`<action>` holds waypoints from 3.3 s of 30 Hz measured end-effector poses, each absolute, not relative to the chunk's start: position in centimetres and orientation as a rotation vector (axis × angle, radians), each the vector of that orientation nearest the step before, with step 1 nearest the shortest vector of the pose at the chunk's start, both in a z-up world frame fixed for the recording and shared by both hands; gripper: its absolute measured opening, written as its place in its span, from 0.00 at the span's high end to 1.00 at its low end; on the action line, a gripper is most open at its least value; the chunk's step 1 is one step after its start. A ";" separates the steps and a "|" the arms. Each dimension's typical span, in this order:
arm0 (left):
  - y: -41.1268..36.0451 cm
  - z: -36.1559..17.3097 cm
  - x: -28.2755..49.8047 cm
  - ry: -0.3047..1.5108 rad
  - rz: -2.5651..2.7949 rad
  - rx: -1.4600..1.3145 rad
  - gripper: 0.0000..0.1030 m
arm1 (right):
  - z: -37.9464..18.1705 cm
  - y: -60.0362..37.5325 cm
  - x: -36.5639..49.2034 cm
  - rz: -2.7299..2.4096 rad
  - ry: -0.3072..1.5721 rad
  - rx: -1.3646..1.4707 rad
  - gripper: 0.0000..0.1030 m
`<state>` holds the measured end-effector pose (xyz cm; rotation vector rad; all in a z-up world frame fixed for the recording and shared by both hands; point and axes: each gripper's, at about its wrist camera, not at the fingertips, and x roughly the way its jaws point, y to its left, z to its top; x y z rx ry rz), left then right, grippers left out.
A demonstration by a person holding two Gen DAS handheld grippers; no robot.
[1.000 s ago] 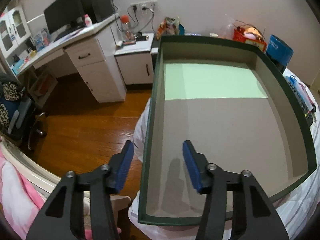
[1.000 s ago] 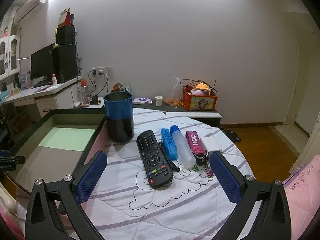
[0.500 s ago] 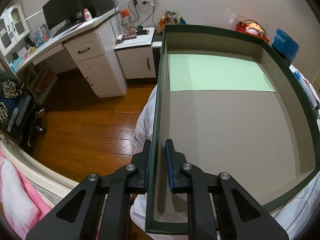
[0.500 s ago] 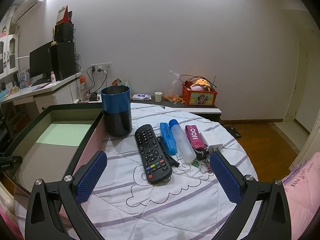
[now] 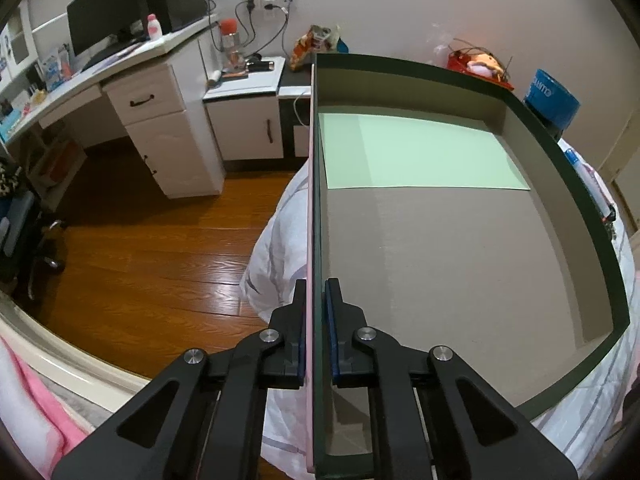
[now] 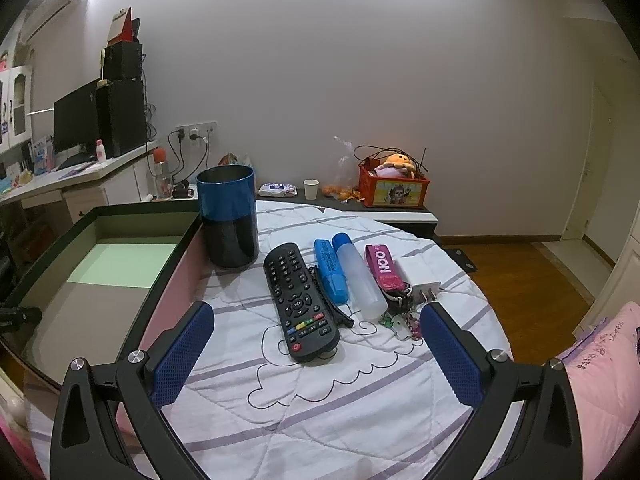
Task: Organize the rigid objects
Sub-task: 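Move the right tool toward the blue-and-black tumbler cup, then close the right tool on the rim of the tumbler cup, then lift the tumbler cup with the right tool and carry it over the tray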
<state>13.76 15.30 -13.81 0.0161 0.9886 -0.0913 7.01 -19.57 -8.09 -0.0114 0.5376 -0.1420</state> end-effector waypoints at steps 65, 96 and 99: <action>16.0 -14.5 13.6 0.946 -0.146 -0.010 0.92 | -6.7 -16.0 23.2 0.084 0.606 -0.028 0.00; 15.4 -14.4 13.5 0.941 -0.125 0.001 0.92 | -4.4 -15.2 20.9 0.047 0.587 -0.083 0.34; 15.4 -14.4 13.5 0.938 -0.123 -0.003 0.92 | -2.7 -14.1 18.4 0.070 0.551 -0.082 0.34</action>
